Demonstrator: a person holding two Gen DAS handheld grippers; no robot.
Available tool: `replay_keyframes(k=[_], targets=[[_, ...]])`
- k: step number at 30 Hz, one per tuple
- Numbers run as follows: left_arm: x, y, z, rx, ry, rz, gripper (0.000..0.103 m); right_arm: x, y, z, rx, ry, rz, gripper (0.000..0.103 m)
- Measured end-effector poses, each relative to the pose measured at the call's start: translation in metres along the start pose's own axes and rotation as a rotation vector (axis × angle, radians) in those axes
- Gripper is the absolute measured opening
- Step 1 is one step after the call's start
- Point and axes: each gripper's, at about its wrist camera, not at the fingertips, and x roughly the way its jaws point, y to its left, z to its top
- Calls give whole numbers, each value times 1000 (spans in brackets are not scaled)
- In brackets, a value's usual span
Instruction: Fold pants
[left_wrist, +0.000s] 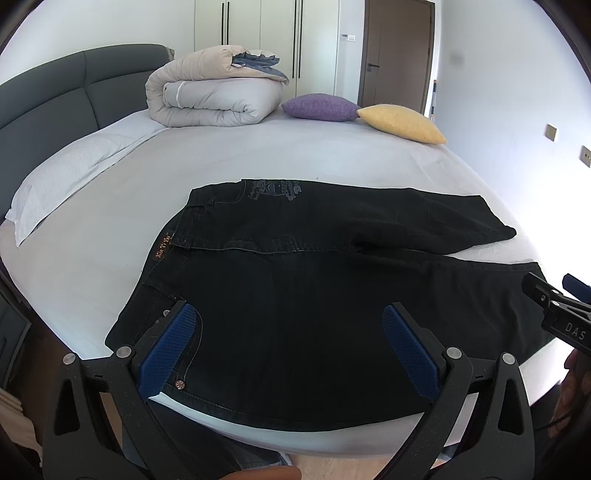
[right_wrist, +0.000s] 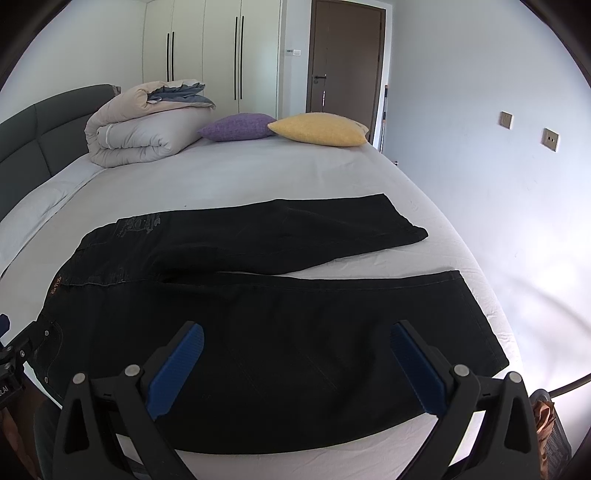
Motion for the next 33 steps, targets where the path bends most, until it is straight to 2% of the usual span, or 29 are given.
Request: replay_keyframes(k=[33], targets=[[0, 0, 1, -1, 3, 0, 103, 1, 7, -4, -9, 6, 7, 103]])
